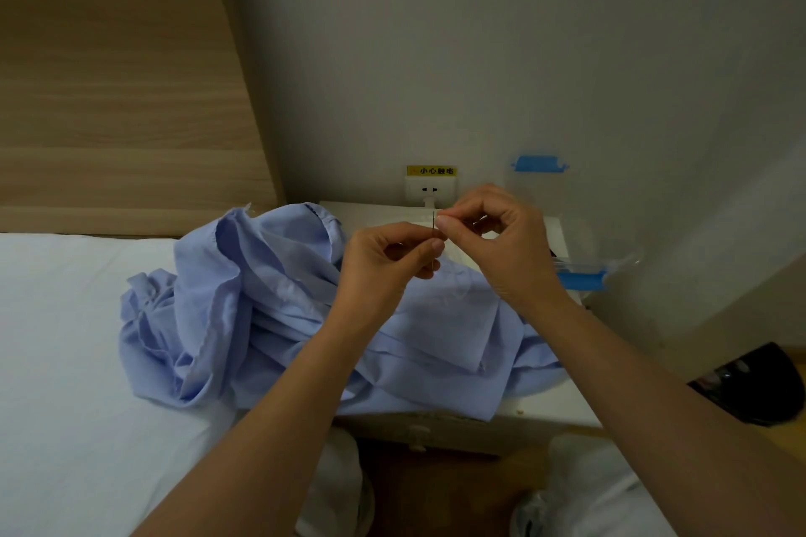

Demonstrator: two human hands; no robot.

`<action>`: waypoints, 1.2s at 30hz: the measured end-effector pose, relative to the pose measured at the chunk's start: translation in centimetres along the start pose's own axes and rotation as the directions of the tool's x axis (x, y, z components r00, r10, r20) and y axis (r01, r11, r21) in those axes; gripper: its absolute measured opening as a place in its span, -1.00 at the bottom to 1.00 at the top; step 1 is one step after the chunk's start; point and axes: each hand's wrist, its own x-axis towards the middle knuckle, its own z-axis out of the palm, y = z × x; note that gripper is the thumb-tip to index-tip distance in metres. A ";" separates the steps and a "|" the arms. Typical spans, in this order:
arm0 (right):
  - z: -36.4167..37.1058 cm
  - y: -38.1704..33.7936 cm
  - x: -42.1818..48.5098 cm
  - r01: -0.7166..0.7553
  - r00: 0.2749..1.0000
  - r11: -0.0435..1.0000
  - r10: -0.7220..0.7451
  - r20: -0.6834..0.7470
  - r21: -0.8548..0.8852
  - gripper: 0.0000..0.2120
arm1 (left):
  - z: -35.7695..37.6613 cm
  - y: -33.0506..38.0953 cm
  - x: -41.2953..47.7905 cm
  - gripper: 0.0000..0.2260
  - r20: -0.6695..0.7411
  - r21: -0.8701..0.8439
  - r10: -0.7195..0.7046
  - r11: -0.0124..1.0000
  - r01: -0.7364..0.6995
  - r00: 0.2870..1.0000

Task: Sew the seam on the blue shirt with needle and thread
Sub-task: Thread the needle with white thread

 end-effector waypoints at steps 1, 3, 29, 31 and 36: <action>0.0 0.0 0.0 0.001 1.000 1.000 -0.001 -0.002 0.003 -0.86 | 0.0 0.0 0.0 -0.86 0.003 -0.001 0.004 1.000 -0.004 1.000; 0.0 0.0 0.0 0.006 1.000 1.000 -0.006 0.001 -0.002 -0.85 | 0.0 0.0 0.0 -0.86 0.005 0.003 0.007 1.000 -0.007 1.000; 0.0 0.1 0.0 0.022 1.000 1.000 -0.022 0.005 -0.013 -0.85 | 0.1 0.2 -0.1 -0.85 0.003 0.018 0.010 1.000 -0.010 1.000; -0.1 0.1 0.0 0.018 1.000 1.000 -0.018 0.006 -0.008 -0.85 | 0.1 0.2 -0.1 -0.85 -0.001 0.012 0.011 1.000 -0.011 1.000; -0.1 0.2 0.1 0.021 1.000 1.000 -0.020 0.008 -0.018 -0.85 | 0.1 0.2 0.0 -0.85 -0.003 0.005 0.014 1.000 -0.014 1.000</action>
